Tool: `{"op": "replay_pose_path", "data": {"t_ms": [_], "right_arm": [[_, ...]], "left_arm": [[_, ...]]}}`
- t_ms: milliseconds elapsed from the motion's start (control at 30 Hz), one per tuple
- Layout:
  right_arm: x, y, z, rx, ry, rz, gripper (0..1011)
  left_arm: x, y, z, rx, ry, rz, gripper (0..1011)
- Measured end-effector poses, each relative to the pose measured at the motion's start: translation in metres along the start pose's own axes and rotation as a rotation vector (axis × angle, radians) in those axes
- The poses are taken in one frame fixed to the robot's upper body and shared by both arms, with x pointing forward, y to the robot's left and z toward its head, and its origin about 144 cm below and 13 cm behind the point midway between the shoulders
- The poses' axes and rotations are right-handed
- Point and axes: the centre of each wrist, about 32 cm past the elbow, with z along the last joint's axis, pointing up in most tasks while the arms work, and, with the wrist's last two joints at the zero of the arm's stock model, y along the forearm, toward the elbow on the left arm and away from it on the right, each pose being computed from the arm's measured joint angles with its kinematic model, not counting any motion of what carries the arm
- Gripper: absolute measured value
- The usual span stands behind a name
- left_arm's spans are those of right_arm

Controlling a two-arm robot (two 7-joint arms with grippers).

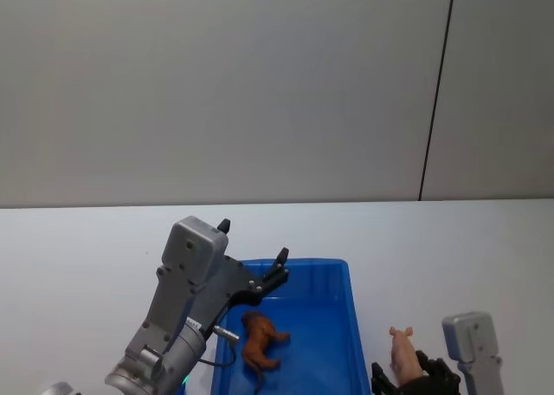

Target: Pick up the two dolls from the table and place them into the box.

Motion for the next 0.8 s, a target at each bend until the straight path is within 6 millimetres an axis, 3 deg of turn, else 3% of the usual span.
{"op": "replay_pose_path", "data": {"t_ms": [467,800], "right_arm": [[-0.006,-0.002,0.001,-0.017,-0.008,-0.039,381],[-0.007,-0.009,0.011,0.055,-0.047,-0.058,372]], "left_arm": [[0.0,0.0,0.0,0.0,0.0,0.0,1001],[0.0,0.0,0.0,0.0,0.0,0.0,1001]]}}
